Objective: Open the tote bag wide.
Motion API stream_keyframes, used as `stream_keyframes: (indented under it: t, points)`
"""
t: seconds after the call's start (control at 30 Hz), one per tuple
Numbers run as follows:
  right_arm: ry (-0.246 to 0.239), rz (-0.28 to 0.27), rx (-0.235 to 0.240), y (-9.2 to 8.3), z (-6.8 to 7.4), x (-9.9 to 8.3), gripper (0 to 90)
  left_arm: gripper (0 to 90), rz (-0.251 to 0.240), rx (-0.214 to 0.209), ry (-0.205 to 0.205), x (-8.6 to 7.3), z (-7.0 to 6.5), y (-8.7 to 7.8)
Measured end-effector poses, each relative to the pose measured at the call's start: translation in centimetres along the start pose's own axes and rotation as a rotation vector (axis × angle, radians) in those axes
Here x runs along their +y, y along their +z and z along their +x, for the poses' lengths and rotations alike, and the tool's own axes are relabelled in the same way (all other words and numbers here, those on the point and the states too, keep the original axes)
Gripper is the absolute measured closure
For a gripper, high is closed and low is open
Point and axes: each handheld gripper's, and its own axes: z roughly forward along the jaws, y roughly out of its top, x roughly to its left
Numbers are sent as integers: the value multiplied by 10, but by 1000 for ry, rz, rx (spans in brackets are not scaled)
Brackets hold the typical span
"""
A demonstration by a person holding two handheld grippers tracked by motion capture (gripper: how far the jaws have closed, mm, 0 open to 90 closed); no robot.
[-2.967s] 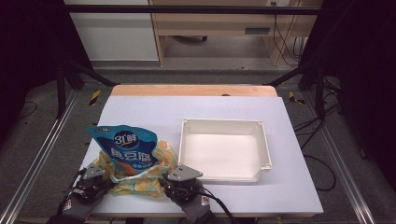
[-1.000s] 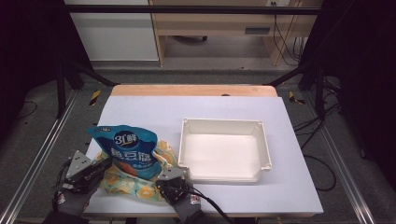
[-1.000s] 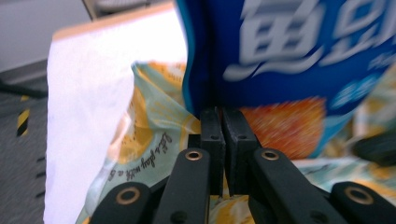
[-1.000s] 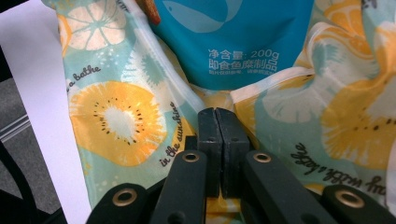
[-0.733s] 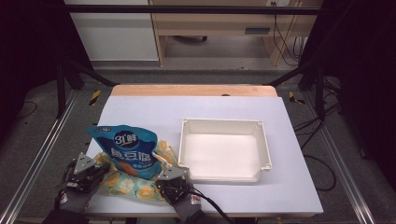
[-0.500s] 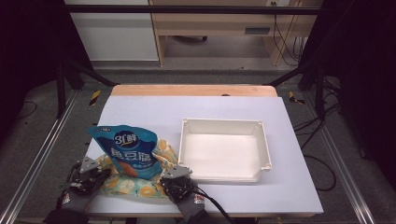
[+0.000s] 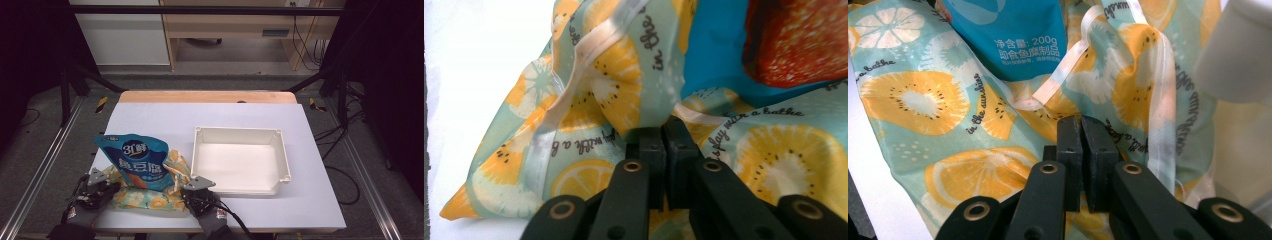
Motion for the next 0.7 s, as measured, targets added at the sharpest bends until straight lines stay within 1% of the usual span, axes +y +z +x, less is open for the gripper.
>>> stream_keyframes:
  t: [0.03, 0.07, 0.1, 0.13, 0.17, 0.2, 0.23, 0.3, 0.33, 0.4, 0.43, 0.47, 0.53, 0.57, 0.6, 0.63, 0.7]
  points:
    - [3, -7, 5, -1, 0, 0, 854, 846, -16, -9, -6, 0, 0, -2]
    - [3, -7, 5, -1, 0, 0, 854, 828, -16, -9, -6, 0, 0, -2]
    - [-3, -19, 10, -2, 0, 0, 846, 828, -28, -12, -7, 0, -1, -4]
    - [-9, -44, 18, -7, 0, 2, 832, 802, -33, -9, 0, 0, -1, -6]
    - [-9, -44, 18, -7, 0, 2, 832, 802, -42, -8, -2, 0, -2, -8]
    - [-11, -64, 27, -11, -1, 4, 818, 774, -69, -6, -4, 0, -2, -14]
    - [-14, -71, 28, -14, -2, 5, 814, 759, -69, -6, -4, 0, -2, -14]
    - [-10, -82, 31, -16, -2, 6, 805, 741, -109, -6, -18, 0, -2, -21]
    - [-15, -105, 35, -21, -3, 9, 785, 708, -158, -3, -23, 0, -3, -29]
    - [-17, -130, 42, -26, -3, 12, 758, 669, -190, -1, -29, 1, -4, -35]
    - [-17, -130, 42, -26, -3, 12, 758, 655, -190, -1, -29, 1, -4, -35]
    - [-22, -155, 56, -32, -3, 16, 737, 643, -216, -4, -24, 2, -7, -41]
    - [-26, -175, 62, -37, -2, 19, 726, 624, -245, -9, -21, 5, -10, -46]
    - [-30, -187, 62, -40, -2, 20, 718, 615, -257, -10, -18, 6, -11, -48]
    - [-32, -198, 63, -43, -2, 22, 708, 610, -257, -10, -18, 6, -11, -48]
    - [-35, -207, 64, -46, -2, 24, 698, 601, -282, -14, -11, 8, -13, -55]
    - [-33, -227, 72, -51, -2, 27, 674, 593, -313, -18, -12, 10, -15, -60]
